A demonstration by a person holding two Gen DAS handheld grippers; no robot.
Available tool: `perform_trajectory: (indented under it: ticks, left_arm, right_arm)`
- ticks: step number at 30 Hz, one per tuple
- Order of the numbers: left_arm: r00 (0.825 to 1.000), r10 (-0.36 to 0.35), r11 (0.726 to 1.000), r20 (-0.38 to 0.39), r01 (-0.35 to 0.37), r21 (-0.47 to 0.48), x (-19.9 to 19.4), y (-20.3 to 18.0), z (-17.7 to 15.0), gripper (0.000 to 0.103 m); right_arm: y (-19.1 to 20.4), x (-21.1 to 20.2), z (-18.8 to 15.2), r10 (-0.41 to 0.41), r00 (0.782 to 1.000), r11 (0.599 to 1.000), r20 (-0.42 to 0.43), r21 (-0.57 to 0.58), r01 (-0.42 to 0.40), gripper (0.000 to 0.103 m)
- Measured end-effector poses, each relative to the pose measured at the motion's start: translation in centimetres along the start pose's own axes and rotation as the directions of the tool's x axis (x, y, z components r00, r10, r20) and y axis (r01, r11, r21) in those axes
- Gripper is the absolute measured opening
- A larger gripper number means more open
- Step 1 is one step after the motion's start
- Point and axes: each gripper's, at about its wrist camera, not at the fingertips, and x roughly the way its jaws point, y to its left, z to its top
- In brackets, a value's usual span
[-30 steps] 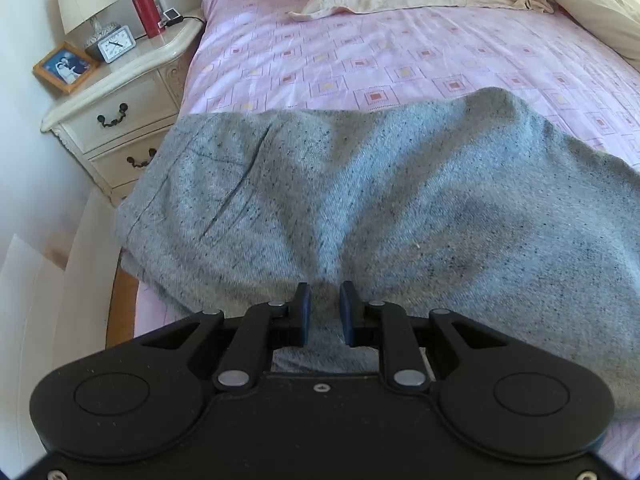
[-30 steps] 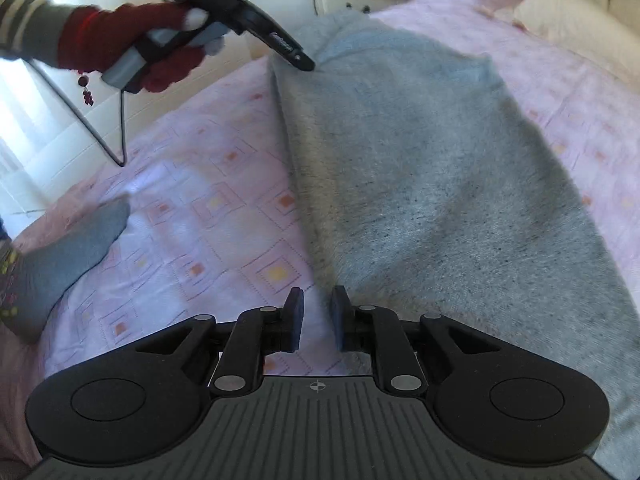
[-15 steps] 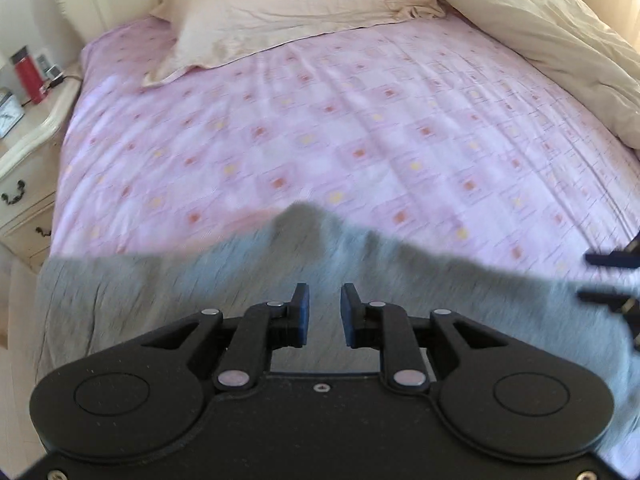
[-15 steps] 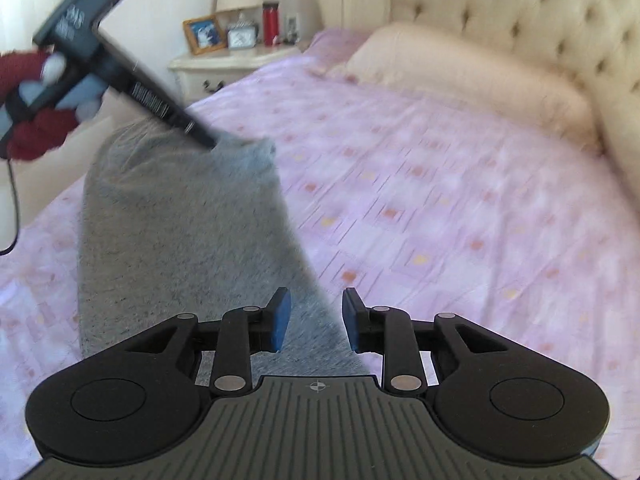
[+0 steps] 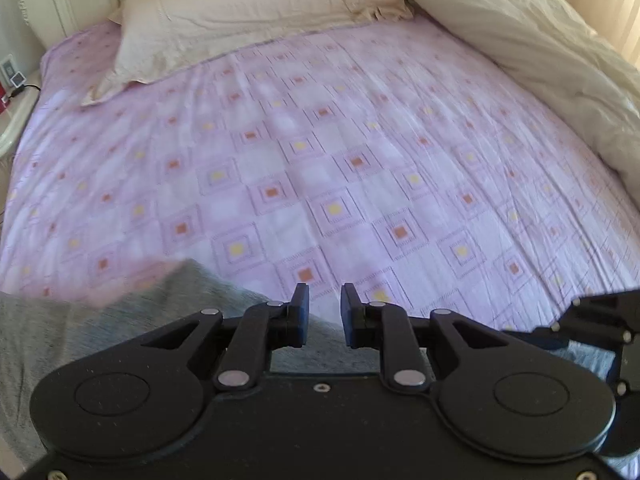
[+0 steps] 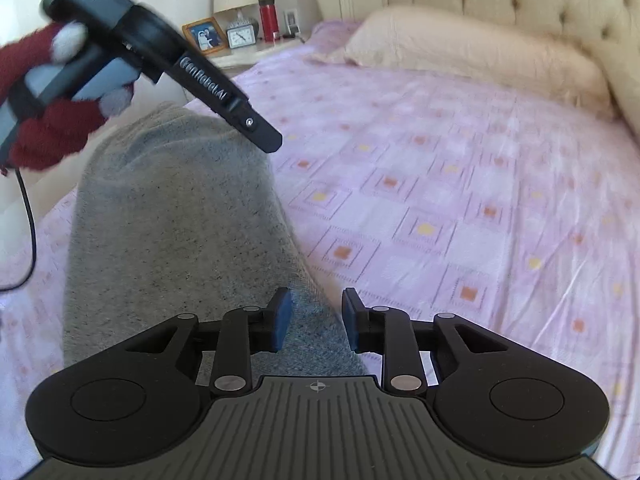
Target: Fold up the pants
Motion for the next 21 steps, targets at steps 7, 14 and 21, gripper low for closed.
perform_trajectory:
  ticks: [7,14,21]
  left_arm:
    - [0.999,0.014,1.0,-0.029,-0.014,-0.006,0.0,-0.6,-0.1,0.028]
    - [0.996,0.055,0.998,-0.064,-0.055,-0.001,2.3,-0.6,-0.2,0.039]
    - [0.989,0.142,0.98,-0.034,-0.145,-0.139,5.6,2.5,3.1,0.037]
  right_arm:
    - [4.6,-2.2,-1.4,0.007,0.996,0.983,0.093,-0.181,0.01,0.003]
    - [5.3,-1.1,-2.2,-0.049,0.998,0.978,0.047,-0.201,0.057,0.003]
    - [1.9,-1.7,-0.9,-0.237,0.968,0.971,0.085,0.005,0.237,0.016]
